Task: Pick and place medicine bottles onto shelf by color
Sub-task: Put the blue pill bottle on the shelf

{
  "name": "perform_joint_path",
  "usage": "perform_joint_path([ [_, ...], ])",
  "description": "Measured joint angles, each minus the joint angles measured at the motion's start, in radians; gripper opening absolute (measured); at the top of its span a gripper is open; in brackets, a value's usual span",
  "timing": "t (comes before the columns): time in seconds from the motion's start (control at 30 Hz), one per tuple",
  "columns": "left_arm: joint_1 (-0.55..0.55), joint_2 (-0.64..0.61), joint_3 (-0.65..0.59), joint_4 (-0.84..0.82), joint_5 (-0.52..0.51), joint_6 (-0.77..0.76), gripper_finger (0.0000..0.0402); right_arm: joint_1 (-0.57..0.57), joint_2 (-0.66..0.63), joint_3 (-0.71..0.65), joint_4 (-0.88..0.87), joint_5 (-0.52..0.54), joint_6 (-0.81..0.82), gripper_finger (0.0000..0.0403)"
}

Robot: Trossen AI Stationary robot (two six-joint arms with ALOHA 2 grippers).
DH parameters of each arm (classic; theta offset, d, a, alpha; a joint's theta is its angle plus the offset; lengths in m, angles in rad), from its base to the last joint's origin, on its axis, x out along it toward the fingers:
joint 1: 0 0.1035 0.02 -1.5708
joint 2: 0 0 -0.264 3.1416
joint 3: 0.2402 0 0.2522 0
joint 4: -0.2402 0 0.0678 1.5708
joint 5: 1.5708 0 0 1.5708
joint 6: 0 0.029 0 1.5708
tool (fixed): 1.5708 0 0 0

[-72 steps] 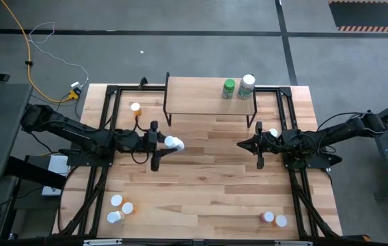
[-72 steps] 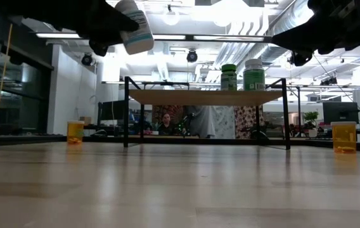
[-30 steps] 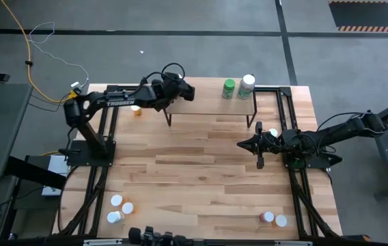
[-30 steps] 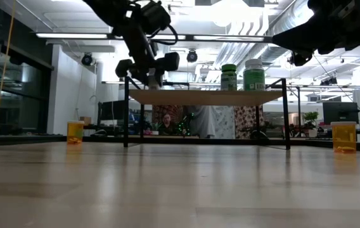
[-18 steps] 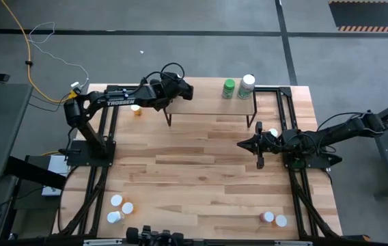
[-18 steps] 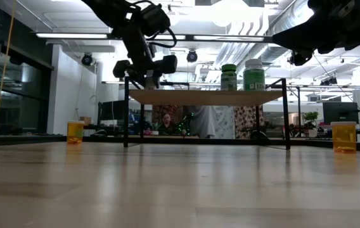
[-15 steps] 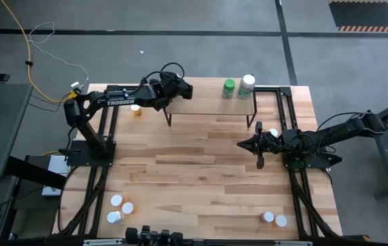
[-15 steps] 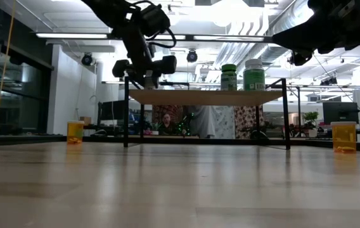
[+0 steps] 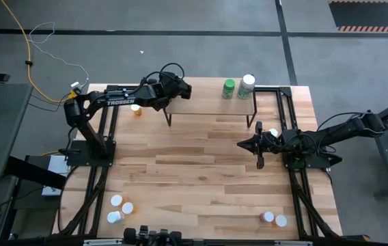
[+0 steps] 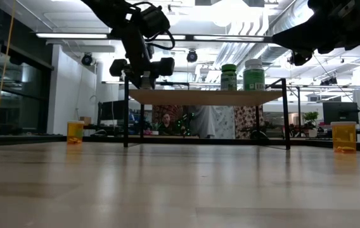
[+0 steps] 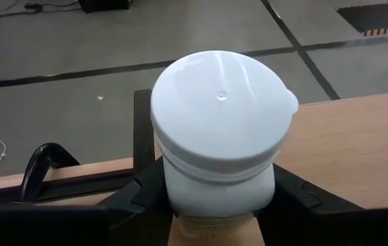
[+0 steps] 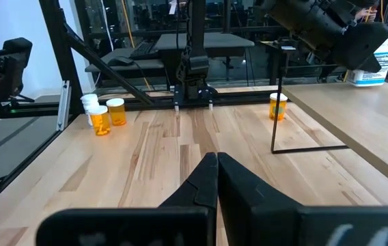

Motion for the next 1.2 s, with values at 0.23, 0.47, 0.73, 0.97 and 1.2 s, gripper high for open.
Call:
perform_joint_path([
  [0.23, 0.001, 0.004, 0.000, 0.008, 0.010, -0.034, 0.0166, 0.000, 0.000, 0.000, 0.000, 0.000, 0.001, 0.0000],
  [0.47, 0.001, 0.005, 0.000, 0.014, 0.010, -0.042, 0.0174, 0.000, 0.000, 0.000, 0.000, 0.000, 0.000, 0.0000],
  [0.73, 0.001, 0.006, 0.000, 0.025, 0.021, -0.041, 0.0188, 0.000, 0.000, 0.000, 0.000, 0.000, 0.000, 0.0000],
  [0.97, 0.000, 0.006, 0.000, 0.025, 0.022, -0.017, 0.0197, 0.000, 0.000, 0.000, 0.000, 0.000, 0.000, 0.0000],
  [1.2, 0.000, 0.006, 0.000, 0.030, 0.021, -0.016, 0.0208, 0.000, 0.000, 0.000, 0.000, 0.000, 0.000, 0.0000],
])
